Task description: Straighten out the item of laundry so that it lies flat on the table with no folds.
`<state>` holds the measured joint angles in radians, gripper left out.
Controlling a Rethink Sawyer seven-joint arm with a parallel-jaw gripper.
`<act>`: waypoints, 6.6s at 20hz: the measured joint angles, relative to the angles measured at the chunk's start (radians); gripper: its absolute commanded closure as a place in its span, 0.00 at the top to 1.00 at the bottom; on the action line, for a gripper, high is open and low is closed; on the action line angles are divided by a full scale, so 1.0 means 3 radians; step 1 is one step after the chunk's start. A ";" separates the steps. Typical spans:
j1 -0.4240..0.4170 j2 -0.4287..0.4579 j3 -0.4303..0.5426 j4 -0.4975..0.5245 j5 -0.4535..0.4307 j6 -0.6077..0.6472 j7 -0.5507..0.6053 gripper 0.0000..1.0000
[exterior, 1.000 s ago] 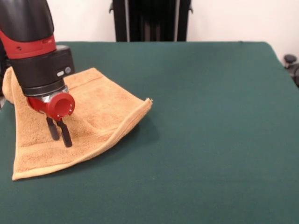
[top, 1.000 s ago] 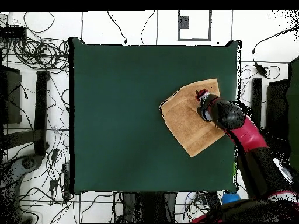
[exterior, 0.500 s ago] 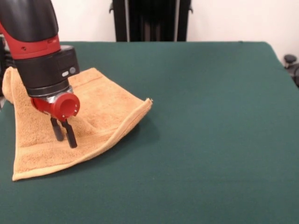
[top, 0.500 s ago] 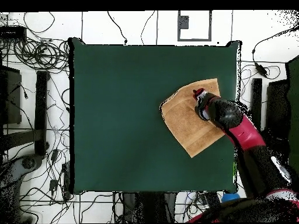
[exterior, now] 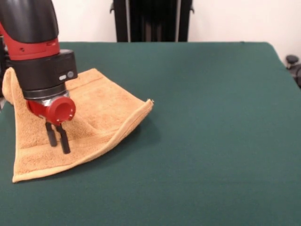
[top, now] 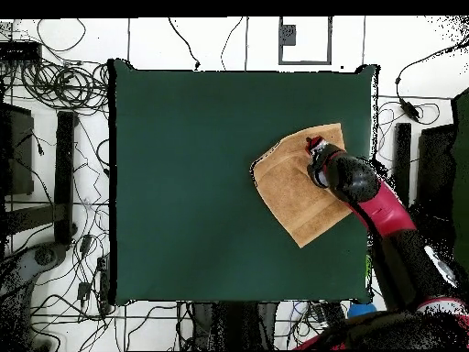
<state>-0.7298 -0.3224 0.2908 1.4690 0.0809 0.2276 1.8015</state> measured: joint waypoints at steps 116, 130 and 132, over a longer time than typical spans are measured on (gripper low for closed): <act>0.0270 -0.0723 -0.0158 0.0524 0.0376 0.0047 0.0063 1.00; 0.0779 -0.0738 -0.0402 0.0540 0.0542 0.0511 0.0064 1.00; 0.0829 -0.0722 -0.0417 0.0540 0.0556 0.0511 0.0064 1.00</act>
<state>-0.4811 -0.5389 0.1657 1.6310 0.2476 0.3810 1.8206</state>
